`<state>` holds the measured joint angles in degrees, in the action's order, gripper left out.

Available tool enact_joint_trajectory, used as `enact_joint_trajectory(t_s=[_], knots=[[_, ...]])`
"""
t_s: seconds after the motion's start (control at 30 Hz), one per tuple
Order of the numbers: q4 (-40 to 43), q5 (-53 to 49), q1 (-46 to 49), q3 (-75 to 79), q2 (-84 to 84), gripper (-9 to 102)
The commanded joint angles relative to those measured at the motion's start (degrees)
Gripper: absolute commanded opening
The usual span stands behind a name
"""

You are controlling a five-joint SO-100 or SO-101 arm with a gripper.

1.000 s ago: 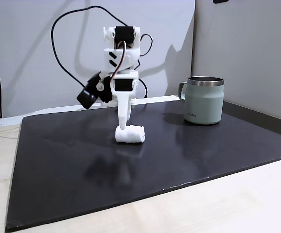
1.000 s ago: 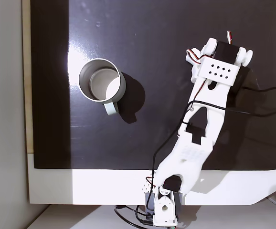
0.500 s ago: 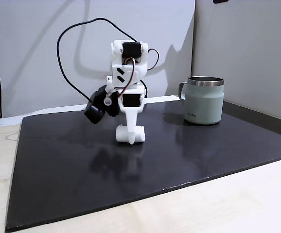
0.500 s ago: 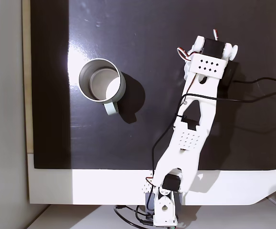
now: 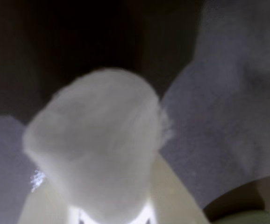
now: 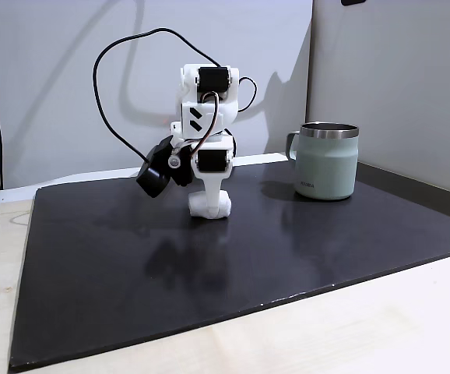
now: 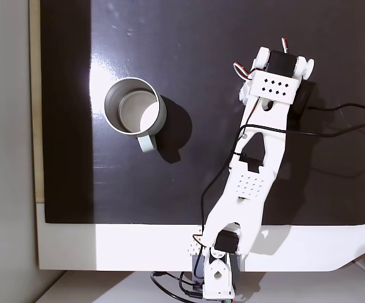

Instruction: Grasp a gauze and put it in the cup.

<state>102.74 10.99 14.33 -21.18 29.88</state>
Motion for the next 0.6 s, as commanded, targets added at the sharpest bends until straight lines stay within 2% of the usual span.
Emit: enact_joint_trajectory(t_s=[0.0, 0.57], knots=[[0.7, 0.09, -0.26, -1.67, 7.47, 2], [0.79, -1.14, -4.92, -17.58, 38.58, 2]])
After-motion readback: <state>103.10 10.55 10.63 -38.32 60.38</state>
